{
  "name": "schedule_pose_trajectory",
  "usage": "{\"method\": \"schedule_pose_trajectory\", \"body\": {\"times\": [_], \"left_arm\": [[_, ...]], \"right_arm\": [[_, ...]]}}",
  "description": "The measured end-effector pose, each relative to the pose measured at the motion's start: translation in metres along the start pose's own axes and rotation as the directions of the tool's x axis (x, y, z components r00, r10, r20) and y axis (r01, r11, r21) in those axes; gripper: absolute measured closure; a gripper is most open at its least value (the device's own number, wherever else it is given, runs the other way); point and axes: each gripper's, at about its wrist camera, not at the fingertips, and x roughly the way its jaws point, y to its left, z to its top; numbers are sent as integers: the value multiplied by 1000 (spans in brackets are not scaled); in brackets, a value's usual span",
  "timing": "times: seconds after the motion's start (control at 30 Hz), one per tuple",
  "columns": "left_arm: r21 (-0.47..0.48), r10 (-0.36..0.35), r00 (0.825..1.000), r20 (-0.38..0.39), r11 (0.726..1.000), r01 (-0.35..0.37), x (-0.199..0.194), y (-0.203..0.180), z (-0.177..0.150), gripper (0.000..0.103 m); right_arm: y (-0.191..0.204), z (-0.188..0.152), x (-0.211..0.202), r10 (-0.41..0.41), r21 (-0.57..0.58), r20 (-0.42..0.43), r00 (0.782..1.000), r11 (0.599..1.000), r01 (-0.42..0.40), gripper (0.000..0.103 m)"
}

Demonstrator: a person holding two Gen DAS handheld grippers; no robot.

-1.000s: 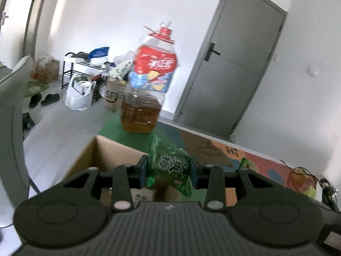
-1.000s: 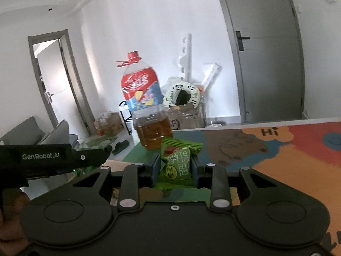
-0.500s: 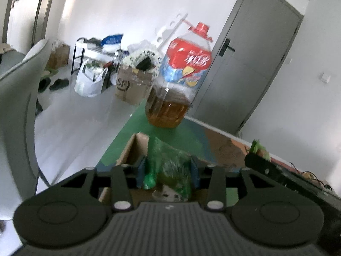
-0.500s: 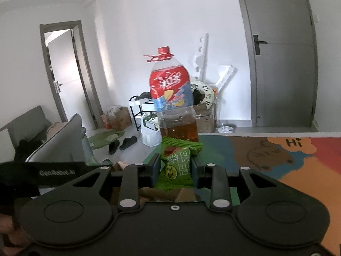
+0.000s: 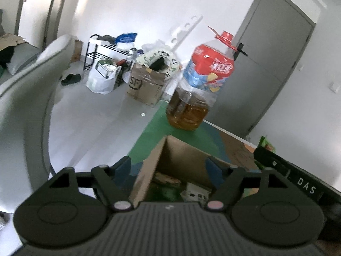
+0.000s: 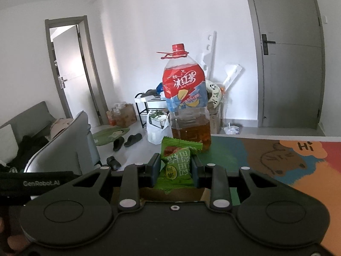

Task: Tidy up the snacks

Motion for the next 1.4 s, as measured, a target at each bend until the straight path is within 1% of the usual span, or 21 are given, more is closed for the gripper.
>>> {"method": "schedule_pose_trajectory", "body": {"times": [0.1,0.13,0.17,0.2,0.23,0.3,0.33,0.4,0.47,0.53,0.57,0.63,0.73,0.83,1.1,1.27,1.4], "left_arm": [[-12,16,1000,10,1000,-16,-4,7,0,22],[-14,19,1000,12,1000,-19,-5,10,0,22],[-14,24,1000,14,1000,-24,-7,12,0,22],[-13,33,999,16,999,-33,-8,14,0,22],[-10,39,999,17,999,-39,-10,14,-1,21],[-5,45,999,22,999,-45,-15,15,-2,20],[-2,48,999,24,999,-48,-17,16,-2,19],[5,55,998,28,998,-55,-21,16,-3,18],[17,56,998,32,998,-57,-26,14,-5,16],[20,60,998,33,998,-61,-31,14,-7,15],[18,66,997,35,998,-67,-34,14,-8,14],[16,78,996,41,997,-79,-39,13,-10,12],[27,88,995,41,996,-89,-46,10,-12,7],[38,101,995,27,994,-102,-51,7,-14,5],[87,81,997,-3,993,-80,-66,-5,-24,3],[119,97,995,-17,988,-94,-74,-15,-32,2],[138,83,996,-35,987,-78,-84,-22,-38,1]], "right_arm": [[5,1,2,3,-9,-7,1000,1000,-4,71],[6,1,2,4,-10,-10,1000,1000,-4,68],[7,2,1,1,-9,-9,1000,1000,-1,62],[7,3,0,-5,-3,-7,1000,1000,5,49],[7,3,-1,-12,1,2,1000,1000,12,45],[9,4,-6,-22,-4,20,1000,1000,22,43],[9,4,-8,-24,-2,23,999,1000,24,37],[9,4,-13,-33,10,33,999,999,32,31],[9,3,-17,-38,10,34,999,999,38,27],[9,1,-21,-43,9,35,998,999,43,19],[8,1,-24,-46,11,37,998,999,46,17],[7,-1,-29,-48,16,37,998,999,47,10],[6,-2,-37,-46,20,36,998,999,45,4],[5,-4,-45,-49,18,33,998,999,49,0],[-4,-13,-69,-62,37,6,998,997,62,0],[-12,-19,-85,-75,53,-14,997,996,76,0],[-17,-22,-102,-80,59,-13,997,995,80,0]]}}
